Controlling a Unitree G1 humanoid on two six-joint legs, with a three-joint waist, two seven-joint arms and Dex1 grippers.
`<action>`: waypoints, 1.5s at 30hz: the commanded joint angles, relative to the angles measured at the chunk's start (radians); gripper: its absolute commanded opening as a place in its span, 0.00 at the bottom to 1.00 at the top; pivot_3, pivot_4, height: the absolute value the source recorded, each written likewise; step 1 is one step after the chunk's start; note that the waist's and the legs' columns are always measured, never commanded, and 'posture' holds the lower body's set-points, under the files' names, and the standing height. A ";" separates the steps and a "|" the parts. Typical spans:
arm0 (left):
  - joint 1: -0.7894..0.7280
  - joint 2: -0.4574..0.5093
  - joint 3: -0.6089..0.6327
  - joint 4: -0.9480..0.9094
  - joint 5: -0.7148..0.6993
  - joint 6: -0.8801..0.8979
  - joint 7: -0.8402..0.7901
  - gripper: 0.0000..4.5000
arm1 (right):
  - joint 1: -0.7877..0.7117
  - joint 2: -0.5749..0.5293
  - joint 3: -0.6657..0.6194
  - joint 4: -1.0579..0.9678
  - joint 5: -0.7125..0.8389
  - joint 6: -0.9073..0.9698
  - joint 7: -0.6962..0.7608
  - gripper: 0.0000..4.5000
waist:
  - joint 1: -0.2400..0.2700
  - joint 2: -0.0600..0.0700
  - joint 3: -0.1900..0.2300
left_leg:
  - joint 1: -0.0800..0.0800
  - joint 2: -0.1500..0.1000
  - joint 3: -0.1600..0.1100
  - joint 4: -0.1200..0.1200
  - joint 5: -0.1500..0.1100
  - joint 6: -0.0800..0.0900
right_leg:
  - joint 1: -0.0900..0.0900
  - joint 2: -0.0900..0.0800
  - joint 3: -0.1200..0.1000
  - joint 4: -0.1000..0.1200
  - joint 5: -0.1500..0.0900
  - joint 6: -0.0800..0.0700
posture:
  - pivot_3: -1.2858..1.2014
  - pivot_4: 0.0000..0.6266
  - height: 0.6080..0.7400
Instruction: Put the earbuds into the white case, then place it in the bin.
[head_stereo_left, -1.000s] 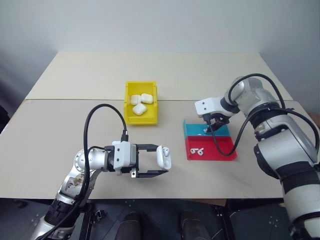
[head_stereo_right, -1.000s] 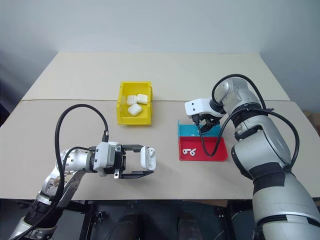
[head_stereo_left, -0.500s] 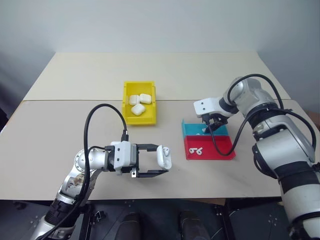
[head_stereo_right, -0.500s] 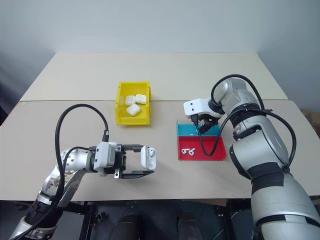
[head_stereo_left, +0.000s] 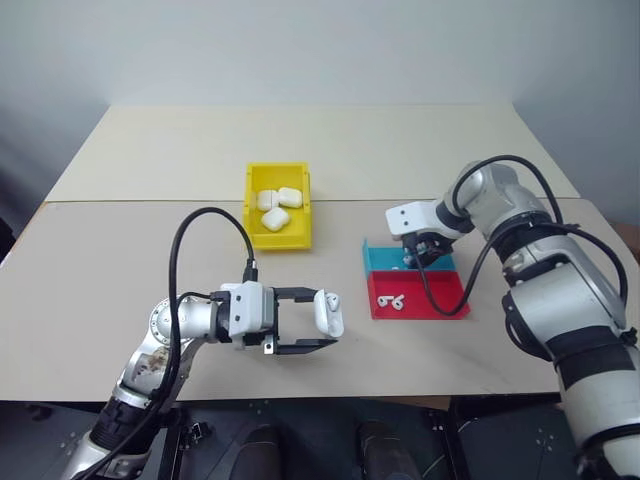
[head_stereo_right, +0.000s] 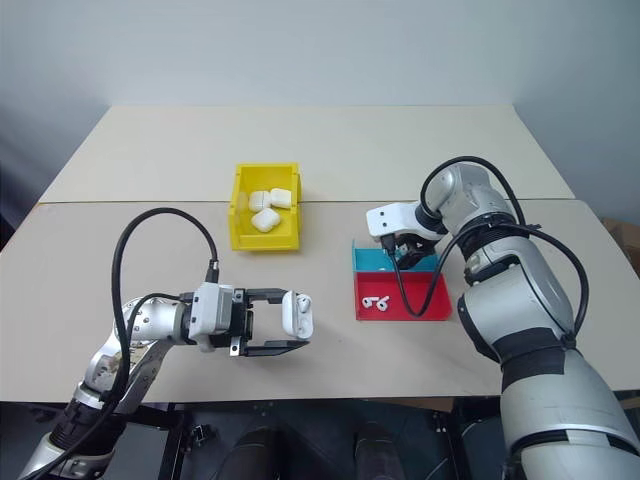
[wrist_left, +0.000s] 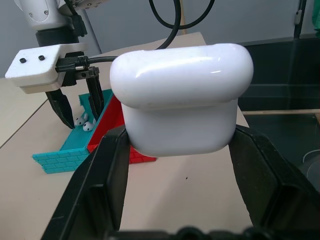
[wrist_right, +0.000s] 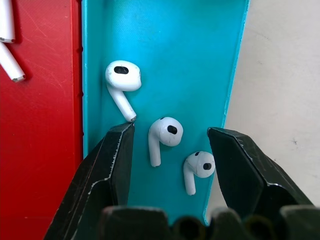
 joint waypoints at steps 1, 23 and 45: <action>-0.015 0.002 0.002 -0.040 -0.006 -0.006 0.007 0.60 | -0.003 -0.004 -0.023 -0.018 -0.004 -0.016 -0.001 0.55 | 0.000 0.000 0.000 | 0.000 0.000 0.000 0.000 0.000 0.000 | 0.000 0.000 0.000 0.000 0.000 0.000 | 0.52 0.24 1.00; -0.025 0.007 -0.002 -0.022 0.001 -0.016 0.003 0.60 | 0.008 0.001 -0.026 -0.022 -0.015 -0.012 -0.022 0.43 | 0.000 0.000 0.000 | 0.000 0.000 0.000 0.000 0.000 0.000 | 0.000 0.000 0.000 0.000 0.000 0.000 | 0.52 0.24 1.00; -0.038 -0.002 -0.008 -0.018 0.002 -0.014 0.006 0.60 | 0.008 -0.007 -0.044 -0.031 -0.003 -0.007 -0.029 0.30 | -0.001 0.000 0.000 | 0.000 0.000 0.000 0.000 0.000 0.000 | 0.000 0.000 0.000 0.000 0.000 0.000 | 0.52 0.24 1.00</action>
